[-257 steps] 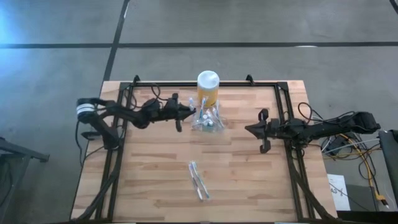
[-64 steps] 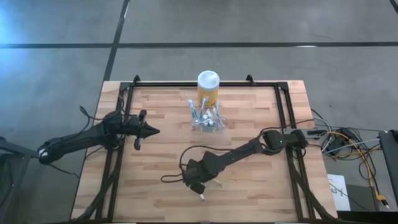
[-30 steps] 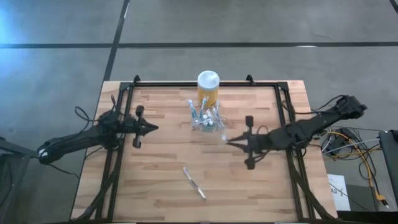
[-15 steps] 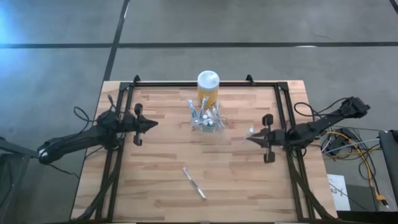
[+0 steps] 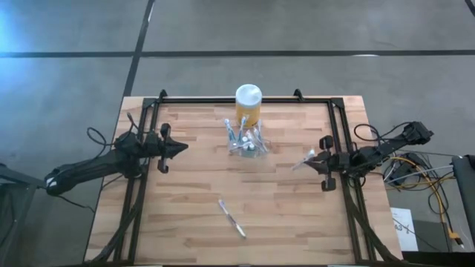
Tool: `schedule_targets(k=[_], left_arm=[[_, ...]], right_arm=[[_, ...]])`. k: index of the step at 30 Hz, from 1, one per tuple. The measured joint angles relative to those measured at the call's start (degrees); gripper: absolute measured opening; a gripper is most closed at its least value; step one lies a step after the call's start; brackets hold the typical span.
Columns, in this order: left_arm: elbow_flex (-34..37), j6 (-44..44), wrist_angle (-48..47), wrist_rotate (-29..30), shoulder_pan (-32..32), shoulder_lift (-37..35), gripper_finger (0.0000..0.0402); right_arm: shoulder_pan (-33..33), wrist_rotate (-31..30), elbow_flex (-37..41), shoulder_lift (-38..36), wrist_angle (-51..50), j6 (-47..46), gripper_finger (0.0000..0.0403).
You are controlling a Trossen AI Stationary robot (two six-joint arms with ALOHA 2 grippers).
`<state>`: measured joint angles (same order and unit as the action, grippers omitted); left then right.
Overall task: Pick & Place toothbrushing station
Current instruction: Put the blue toothbrush into the transparent organizer
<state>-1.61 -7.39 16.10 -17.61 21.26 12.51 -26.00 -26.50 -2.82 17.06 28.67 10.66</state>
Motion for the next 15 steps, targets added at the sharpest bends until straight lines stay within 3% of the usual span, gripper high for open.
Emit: schedule_targets(k=[7,15], left_arm=[[0.0,0.0,0.0,0.0,0.0,0.0,0.0009],[0.0,0.0,-0.1,0.0,0.0,0.0,0.0013]], right_arm=[[2.6,-1.9,2.3,-2.3,3.4,1.8,0.0013],[10.8,-1.9,-7.0,8.9,4.7,1.6,0.0013]])
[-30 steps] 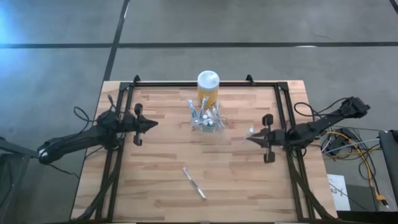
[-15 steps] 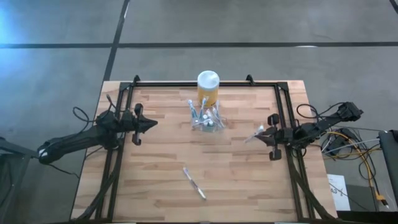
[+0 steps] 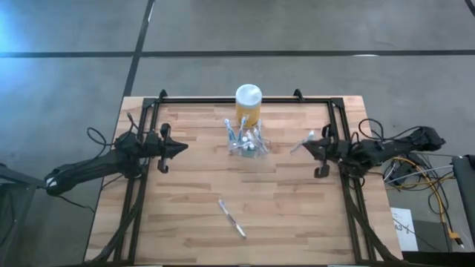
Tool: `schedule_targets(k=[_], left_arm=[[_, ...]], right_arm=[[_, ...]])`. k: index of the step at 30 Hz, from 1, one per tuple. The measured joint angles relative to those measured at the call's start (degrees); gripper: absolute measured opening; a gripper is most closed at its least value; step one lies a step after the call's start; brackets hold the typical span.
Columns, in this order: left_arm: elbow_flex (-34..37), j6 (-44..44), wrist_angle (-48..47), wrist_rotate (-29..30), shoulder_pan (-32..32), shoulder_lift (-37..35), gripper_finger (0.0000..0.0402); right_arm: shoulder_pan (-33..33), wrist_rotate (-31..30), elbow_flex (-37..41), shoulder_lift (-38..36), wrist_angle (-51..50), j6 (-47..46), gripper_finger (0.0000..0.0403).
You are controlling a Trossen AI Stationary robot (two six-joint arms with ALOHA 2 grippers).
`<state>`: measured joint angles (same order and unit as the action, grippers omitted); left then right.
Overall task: Pick & Place toothbrushing station
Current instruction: Put the blue toothbrush into the transparent organizer
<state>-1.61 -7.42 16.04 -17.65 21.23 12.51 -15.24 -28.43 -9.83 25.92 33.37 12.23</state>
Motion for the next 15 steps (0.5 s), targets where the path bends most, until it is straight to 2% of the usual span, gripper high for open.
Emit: schedule_targets(k=[4,8,11,15], left_arm=[[0.0,0.1,0.0,0.2,0.0,0.0,0.0010],[0.0,0.1,0.0,0.8,0.0,0.0,0.0008],[0.0,0.2,0.0,0.9,0.0,0.0,0.0012],[0.0,0.2,0.0,1.0,0.0,0.0,0.0013]], right_arm=[[5.1,0.3,-6.1,10.1,0.0,0.2,0.0013],[10.8,5.7,-10.9,20.0,2.5,0.2,0.0013],[14.5,10.5,-11.7,27.3,10.5,0.2,0.0013],[17.6,10.9,-9.0,36.5,25.8,0.2,0.0013]])
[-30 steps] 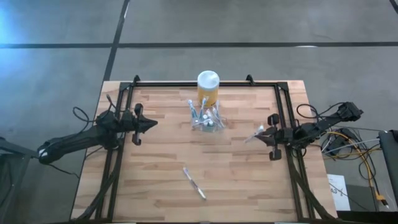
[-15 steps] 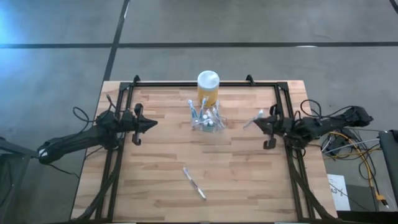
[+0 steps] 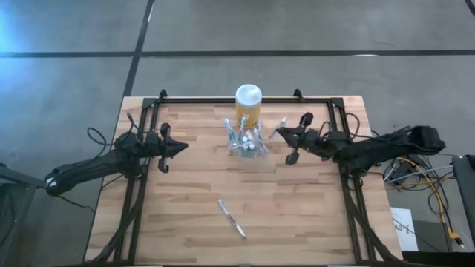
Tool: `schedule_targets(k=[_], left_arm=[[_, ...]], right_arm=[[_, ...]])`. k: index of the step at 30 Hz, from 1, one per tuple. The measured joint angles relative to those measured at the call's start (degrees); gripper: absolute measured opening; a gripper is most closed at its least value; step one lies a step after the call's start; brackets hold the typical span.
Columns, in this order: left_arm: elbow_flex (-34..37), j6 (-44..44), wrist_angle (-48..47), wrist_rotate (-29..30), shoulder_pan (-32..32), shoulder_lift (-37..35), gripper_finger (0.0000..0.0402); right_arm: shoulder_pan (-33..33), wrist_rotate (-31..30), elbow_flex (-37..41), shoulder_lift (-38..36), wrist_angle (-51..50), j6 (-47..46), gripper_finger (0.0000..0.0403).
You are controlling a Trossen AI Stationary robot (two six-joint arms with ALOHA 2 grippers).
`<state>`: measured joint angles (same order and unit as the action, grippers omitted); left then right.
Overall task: Pick & Place toothbrushing station
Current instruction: Put the blue toothbrush into the transparent organizer
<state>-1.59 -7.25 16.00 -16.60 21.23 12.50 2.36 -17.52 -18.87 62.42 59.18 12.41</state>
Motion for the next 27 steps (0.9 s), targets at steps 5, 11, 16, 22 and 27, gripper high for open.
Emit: schedule_targets(k=[5,11,16,22,27], left_arm=[[0.0,0.0,-0.5,0.0,0.0,0.0,0.0008],[0.0,0.1,-0.4,0.0,0.0,0.0,0.0013],[0.0,0.1,-0.6,0.0,0.0,0.0,0.0010],[0.0,0.0,-0.6,0.0,0.0,0.1,0.0010],[0.0,-0.3,-0.6,0.0,0.0,0.1,0.0013]], right_arm=[[2.5,0.0,2.4,8.7,7.3,-4.4,0.0013],[3.3,-0.6,3.4,16.6,13.6,-6.9,0.0013],[3.4,-3.5,2.9,22.0,14.0,-8.8,0.0013],[3.3,-4.9,1.4,29.5,15.2,-11.2,0.0013],[3.3,-6.5,0.3,35.9,19.1,-12.0,0.0013]])
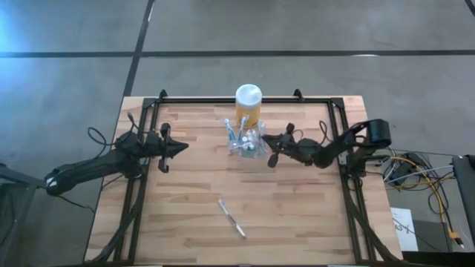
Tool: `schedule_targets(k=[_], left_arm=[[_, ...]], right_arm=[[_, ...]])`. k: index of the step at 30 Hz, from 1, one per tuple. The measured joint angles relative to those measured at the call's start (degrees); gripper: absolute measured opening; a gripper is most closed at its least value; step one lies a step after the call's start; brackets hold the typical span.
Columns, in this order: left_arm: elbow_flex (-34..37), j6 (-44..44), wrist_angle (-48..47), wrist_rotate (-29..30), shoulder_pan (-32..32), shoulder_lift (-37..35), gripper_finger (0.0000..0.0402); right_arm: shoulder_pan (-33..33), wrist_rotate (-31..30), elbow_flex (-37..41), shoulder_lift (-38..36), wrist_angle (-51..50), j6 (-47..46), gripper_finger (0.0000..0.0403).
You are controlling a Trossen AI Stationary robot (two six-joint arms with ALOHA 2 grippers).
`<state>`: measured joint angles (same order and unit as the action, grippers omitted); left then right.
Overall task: Pick & Place toothbrushing station
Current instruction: Put the blue toothbrush into the transparent organizer, then put the violet toothbrush into the transparent organizer
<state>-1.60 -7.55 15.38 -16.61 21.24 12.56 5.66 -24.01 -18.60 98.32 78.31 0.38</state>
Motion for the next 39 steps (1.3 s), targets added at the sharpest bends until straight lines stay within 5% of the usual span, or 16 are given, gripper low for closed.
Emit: schedule_targets(k=[13,20,29,39], left_arm=[[0.0,0.0,-1.5,0.0,0.0,0.0,0.0013],[0.0,-0.4,-1.5,0.0,0.0,0.0,0.0009],[0.0,-0.2,-1.5,0.0,0.0,0.0,0.0013],[0.0,-0.4,-1.4,0.0,0.0,0.0,0.0013]], right_arm=[[0.1,-0.5,-2.0,5.9,0.8,-1.8,0.0014],[0.1,-1.9,-1.9,3.0,-1.7,-6.5,0.0076],[-0.4,-4.7,-1.7,-9.7,-19.2,-10.2,0.0160],[-7.5,-4.2,-8.7,-28.0,-47.9,-11.4,0.0168]])
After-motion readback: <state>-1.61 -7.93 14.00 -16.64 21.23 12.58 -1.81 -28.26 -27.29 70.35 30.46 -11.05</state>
